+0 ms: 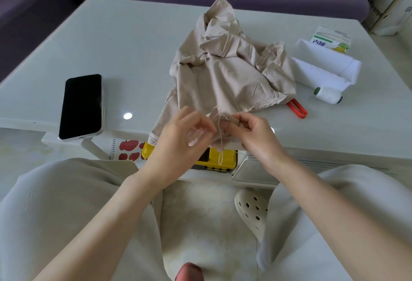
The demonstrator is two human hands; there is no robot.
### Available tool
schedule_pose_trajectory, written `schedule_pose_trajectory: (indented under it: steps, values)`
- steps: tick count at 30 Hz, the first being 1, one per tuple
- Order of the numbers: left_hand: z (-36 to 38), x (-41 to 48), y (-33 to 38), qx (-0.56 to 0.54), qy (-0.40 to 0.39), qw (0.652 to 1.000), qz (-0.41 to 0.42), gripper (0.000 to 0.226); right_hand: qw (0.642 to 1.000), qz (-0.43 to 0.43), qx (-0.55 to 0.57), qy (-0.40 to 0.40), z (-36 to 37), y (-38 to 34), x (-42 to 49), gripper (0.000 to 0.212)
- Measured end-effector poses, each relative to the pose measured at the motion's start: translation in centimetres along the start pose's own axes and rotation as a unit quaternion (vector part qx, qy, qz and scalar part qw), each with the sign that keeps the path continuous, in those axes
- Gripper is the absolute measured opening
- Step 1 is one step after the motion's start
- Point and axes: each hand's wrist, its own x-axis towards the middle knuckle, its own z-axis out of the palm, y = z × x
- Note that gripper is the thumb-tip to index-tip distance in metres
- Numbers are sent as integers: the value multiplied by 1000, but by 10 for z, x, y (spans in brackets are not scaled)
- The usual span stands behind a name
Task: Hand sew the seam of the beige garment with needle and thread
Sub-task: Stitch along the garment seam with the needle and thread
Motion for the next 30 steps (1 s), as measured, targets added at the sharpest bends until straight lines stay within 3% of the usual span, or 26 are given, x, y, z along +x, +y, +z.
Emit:
schedule_pose_trajectory:
  steps: [5,12,17,23,30]
  values:
    - [1,2,-2,-13,78,995,-66,15,999,3,-20,-25,0,-3,-2,3]
    - [3,1,-1,-31,47,996,-65,10,999,12,-20,-48,0,-3,-3,9]
    - [2,2,-4,-186,43,975,-117,35,998,16,-25,-52,0,-4,-4,9]
    - [5,5,-5,-128,58,986,-94,12,998,19,-21,-54,1,-2,-4,10]
    - [6,8,-11,-170,97,973,-121,17,994,-104,-10,-27,-9,-5,-1,22]
